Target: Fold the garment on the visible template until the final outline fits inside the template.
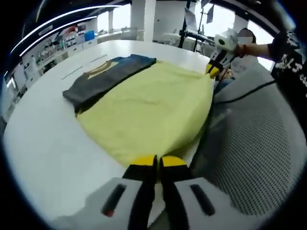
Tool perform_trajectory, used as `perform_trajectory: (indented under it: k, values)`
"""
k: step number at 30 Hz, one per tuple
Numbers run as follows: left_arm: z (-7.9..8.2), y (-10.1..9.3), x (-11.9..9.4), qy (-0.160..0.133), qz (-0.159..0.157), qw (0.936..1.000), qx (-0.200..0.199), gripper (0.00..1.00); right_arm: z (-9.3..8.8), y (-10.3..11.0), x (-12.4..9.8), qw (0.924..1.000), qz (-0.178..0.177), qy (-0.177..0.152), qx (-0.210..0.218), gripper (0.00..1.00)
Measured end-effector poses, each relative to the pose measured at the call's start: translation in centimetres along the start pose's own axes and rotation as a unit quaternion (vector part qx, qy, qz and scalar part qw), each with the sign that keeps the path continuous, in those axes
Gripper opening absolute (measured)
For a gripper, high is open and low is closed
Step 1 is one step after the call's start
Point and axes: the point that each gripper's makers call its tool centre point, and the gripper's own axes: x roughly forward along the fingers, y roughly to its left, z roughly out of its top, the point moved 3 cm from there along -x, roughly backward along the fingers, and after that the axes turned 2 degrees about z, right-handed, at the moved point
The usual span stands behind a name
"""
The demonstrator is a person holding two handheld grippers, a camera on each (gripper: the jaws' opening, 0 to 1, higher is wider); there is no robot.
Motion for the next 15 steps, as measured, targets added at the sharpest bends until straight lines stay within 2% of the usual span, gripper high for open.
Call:
perform_trajectory:
  k: [11, 15]
  values:
    - [-0.2, -1.2, -1.3, -0.005, -0.007, 1.0000, -0.002, 0.00, 0.0, 1.5, -1.4, 0.9999, 0.013, -0.006, 0.004, 0.00]
    - [-0.1, -2.0, -1.6, -0.002, -0.015, 0.9998, 0.012, 0.00, -0.3, 1.8, -1.7, 0.9999, 0.015, -0.008, 0.002, 0.00]
